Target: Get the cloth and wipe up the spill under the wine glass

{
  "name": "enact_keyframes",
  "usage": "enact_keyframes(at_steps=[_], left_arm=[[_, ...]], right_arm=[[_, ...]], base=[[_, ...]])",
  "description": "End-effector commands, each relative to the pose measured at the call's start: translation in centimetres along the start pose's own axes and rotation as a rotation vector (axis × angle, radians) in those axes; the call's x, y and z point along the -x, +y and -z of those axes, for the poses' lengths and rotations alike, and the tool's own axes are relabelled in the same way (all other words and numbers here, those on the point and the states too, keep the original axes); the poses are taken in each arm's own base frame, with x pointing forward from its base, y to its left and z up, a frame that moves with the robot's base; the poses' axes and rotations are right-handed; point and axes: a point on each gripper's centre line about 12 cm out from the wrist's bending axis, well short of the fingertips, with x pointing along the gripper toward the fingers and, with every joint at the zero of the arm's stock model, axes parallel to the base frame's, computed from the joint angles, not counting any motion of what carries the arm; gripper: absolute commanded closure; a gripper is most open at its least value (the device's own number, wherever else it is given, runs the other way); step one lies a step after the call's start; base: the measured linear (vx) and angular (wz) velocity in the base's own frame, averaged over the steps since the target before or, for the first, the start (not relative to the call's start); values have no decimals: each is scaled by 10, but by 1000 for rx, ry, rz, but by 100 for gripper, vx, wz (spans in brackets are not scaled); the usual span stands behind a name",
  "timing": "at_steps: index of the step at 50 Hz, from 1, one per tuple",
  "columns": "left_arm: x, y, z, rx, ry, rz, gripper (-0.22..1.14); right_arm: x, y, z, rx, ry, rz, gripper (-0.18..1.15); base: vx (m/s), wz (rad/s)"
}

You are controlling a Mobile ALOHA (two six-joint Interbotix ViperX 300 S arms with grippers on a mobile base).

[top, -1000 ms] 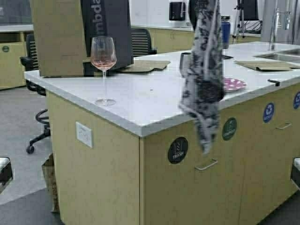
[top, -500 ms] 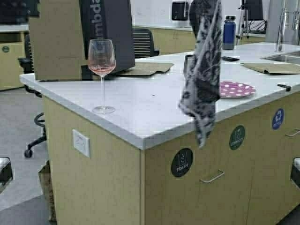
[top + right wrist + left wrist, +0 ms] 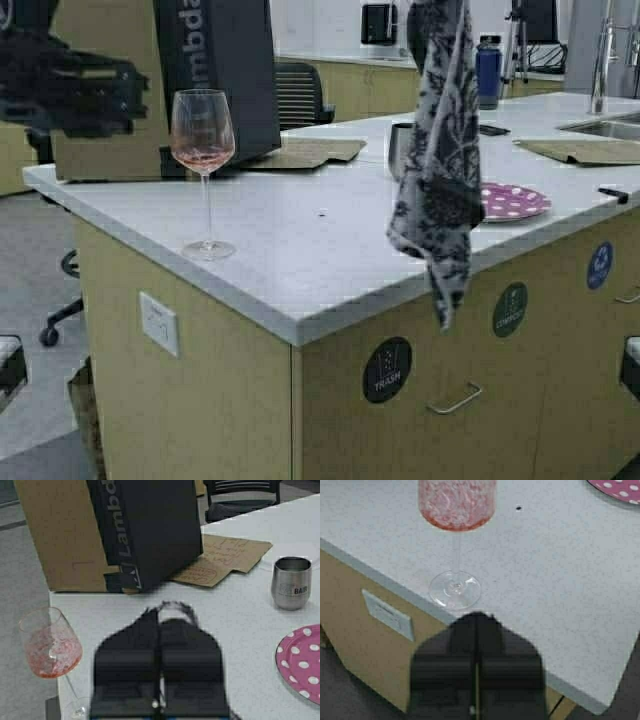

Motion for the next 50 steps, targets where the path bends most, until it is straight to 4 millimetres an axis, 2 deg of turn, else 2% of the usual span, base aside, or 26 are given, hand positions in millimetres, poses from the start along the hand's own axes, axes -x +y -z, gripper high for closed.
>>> enact_keyframes(at_steps=[1,23,27,36,50], left_arm=[[-16,-1,7,3,-27,12,89],[-74,-3,51,-21,-80,72,83],[-85,-3,58,-18,-80,77,74],[-107,-2,67,-21,-109,83,41],[-143,-1,77,-23,-206,96,6]], right_arm=[[1,2,-9,3,-34,-8,91],[0,0,-1,9,-20,-3,91],[-2,1,2,11,-13,-4,91],[-2,0,3,11,-11,-2,91],[-6,-1,13,10,21,3,91]], base=[[6,1],[4,3],[4,2],[4,2],[4,3]])
